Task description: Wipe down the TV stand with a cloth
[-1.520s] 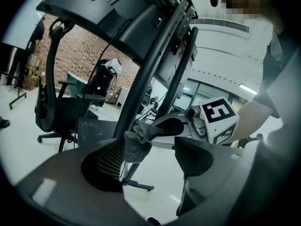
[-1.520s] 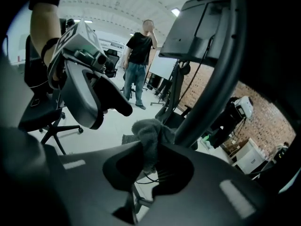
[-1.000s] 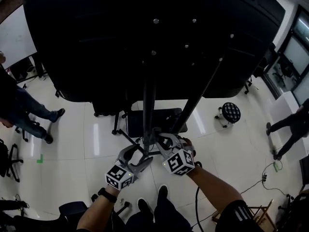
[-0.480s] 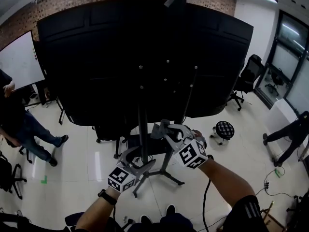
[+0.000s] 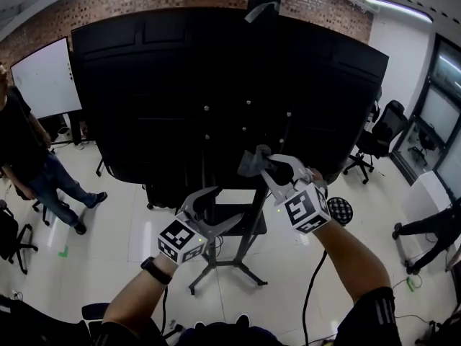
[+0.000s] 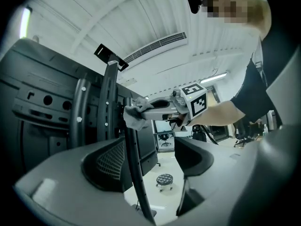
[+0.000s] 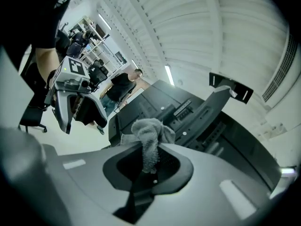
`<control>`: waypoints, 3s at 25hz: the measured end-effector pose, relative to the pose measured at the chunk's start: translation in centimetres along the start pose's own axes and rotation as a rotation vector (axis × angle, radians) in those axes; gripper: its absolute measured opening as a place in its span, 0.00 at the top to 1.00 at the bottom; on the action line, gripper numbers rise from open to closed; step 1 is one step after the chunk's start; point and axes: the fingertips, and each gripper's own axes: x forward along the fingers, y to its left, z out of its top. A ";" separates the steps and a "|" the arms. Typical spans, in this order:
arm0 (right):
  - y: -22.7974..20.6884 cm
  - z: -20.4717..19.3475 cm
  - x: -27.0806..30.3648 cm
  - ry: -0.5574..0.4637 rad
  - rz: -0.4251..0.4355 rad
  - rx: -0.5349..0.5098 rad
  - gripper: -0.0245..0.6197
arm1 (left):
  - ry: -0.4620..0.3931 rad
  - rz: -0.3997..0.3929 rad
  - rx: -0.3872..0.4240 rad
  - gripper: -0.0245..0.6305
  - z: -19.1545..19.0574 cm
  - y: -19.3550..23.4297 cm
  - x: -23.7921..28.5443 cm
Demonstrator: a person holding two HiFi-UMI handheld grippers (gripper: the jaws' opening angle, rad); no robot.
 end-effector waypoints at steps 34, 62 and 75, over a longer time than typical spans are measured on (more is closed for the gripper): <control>-13.5 -5.8 2.2 0.022 -0.025 -0.055 0.90 | -0.049 0.073 -0.017 0.43 5.3 1.8 13.5; -1.1 -16.4 3.6 0.117 0.124 0.038 0.90 | 0.069 0.085 -0.148 0.43 -6.3 1.0 13.5; 6.1 -21.4 4.8 0.164 0.209 0.100 0.90 | 0.127 0.104 -0.232 0.43 -12.9 1.2 12.7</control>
